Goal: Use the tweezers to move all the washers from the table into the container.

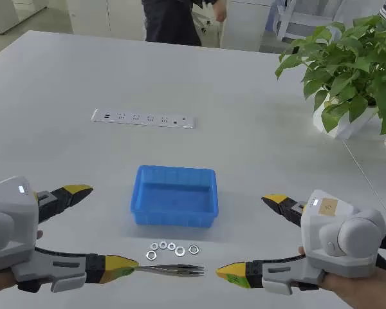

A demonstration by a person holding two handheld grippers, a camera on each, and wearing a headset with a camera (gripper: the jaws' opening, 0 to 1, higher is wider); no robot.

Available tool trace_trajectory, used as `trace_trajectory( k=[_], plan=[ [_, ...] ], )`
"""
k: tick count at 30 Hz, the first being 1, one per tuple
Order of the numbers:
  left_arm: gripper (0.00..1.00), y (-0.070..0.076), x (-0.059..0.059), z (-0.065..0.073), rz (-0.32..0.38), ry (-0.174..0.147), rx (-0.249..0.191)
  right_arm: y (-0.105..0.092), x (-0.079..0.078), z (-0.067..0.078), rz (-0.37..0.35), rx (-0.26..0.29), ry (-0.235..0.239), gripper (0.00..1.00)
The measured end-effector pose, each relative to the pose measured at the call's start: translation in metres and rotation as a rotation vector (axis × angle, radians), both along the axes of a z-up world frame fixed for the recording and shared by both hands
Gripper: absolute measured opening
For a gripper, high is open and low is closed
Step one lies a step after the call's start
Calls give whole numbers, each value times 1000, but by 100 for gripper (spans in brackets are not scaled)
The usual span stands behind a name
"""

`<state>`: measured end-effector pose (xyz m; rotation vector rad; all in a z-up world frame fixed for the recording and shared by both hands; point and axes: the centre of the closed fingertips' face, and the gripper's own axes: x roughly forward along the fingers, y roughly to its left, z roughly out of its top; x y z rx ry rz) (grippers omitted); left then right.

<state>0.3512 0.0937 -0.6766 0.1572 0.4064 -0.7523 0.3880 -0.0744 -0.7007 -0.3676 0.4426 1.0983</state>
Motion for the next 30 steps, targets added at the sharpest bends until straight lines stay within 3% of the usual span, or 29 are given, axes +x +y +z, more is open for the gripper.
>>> trace_trajectory(
  k=[30],
  plan=[
    [99,1,0,0,-5,-1,0,2,0,-1,-2,-1,2,98]
  ],
)
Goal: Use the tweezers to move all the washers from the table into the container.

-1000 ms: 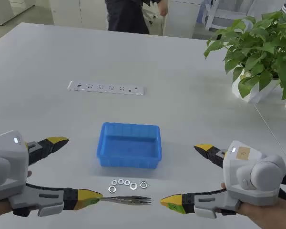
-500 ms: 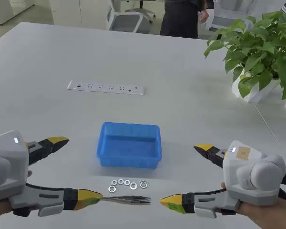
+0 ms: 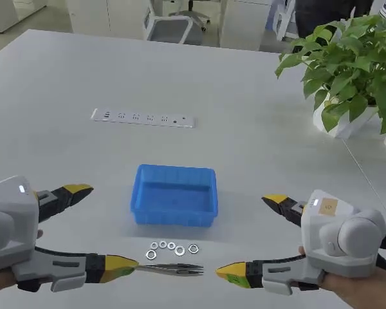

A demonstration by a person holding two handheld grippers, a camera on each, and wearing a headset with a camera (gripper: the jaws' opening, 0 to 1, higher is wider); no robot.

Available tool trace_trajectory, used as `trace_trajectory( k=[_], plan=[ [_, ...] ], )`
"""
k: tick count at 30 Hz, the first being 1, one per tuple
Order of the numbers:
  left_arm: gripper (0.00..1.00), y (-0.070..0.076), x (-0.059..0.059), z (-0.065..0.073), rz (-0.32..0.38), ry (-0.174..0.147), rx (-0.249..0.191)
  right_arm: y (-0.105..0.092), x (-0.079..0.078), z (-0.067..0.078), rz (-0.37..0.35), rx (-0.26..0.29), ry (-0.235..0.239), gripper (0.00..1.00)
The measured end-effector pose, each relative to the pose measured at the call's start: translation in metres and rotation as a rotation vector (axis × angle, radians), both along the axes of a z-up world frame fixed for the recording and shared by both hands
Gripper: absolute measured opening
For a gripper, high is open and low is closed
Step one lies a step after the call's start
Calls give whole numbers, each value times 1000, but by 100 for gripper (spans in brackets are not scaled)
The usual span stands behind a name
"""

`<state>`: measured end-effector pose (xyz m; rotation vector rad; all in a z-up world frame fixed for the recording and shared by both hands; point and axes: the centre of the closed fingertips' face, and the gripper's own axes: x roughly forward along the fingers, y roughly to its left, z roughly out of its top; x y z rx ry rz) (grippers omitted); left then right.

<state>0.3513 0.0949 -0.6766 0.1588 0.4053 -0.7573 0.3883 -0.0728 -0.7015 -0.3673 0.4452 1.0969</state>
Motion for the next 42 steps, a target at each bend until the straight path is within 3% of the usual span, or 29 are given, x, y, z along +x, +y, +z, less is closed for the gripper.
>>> trace_trajectory(
  k=[32,42],
  plan=[
    [99,-2,-2,-2,-9,10,7,-2,-1,-4,5,-14,6,98],
    [93,-3,-2,-10,-21,30,22,3,-4,-14,62,-60,6,95]
  ],
)
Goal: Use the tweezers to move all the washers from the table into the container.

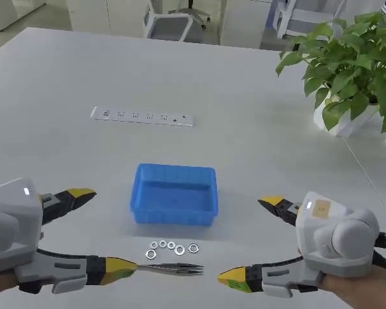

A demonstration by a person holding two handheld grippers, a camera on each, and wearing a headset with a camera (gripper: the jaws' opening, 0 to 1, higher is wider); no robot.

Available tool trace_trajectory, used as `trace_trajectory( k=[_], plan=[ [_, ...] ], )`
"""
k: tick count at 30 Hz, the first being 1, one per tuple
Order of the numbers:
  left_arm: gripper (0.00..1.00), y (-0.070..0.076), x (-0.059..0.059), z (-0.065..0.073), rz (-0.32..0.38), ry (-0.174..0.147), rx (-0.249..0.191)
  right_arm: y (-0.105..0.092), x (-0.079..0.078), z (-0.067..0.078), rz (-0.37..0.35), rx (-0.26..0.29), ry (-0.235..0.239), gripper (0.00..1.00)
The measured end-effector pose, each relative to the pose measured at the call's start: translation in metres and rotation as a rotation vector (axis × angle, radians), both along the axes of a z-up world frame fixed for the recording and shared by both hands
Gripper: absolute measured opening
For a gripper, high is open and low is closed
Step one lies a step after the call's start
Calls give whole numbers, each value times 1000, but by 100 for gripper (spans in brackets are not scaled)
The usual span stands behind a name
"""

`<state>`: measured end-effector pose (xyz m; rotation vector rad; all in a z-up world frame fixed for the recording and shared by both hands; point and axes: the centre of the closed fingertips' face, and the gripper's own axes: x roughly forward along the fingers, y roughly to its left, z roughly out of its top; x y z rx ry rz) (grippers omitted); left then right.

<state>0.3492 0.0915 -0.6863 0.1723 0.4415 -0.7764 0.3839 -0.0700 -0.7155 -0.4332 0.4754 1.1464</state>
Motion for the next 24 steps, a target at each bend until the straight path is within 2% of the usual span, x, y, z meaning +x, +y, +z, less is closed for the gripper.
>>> trace_trajectory(
  k=[3,7,17,24],
  plan=[
    [91,-2,0,-2,-4,5,0,1,-2,-5,21,-14,6,92],
    [89,-4,-2,-11,-22,23,23,2,-5,-11,48,-45,12,88],
    [83,-10,0,-27,-68,63,63,7,-14,-31,125,-113,34,69],
    [75,-15,-1,-38,-103,95,93,15,-15,-41,185,-160,14,62]
  ],
)
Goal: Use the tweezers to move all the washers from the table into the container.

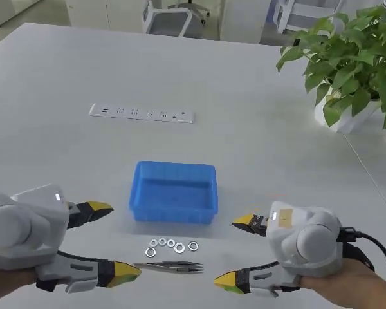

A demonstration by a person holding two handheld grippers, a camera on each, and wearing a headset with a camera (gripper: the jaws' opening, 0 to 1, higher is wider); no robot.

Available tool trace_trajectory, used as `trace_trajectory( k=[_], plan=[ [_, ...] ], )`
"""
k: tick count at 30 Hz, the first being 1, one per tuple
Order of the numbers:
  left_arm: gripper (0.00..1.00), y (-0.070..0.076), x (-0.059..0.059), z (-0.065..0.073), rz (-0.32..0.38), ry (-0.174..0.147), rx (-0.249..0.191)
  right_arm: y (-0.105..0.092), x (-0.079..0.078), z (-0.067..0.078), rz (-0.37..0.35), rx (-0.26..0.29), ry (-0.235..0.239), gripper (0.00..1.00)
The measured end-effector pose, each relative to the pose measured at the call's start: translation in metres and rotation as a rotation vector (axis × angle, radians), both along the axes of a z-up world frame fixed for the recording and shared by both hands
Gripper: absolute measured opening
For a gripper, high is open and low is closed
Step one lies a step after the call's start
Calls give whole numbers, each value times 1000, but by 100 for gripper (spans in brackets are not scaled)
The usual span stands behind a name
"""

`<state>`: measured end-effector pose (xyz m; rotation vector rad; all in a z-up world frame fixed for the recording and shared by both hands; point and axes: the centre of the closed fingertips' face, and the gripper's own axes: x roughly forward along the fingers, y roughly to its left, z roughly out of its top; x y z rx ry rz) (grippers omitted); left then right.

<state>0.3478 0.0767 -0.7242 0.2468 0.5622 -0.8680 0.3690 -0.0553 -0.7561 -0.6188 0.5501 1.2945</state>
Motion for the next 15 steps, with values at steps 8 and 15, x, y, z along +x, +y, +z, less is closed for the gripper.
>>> trace_trajectory(
  k=[8,15],
  plan=[
    [58,-6,-1,-8,-62,0,34,11,-3,-7,76,-35,1,54],
    [46,-10,-3,-19,-129,20,73,21,-8,-15,144,-57,22,42]
  ],
)
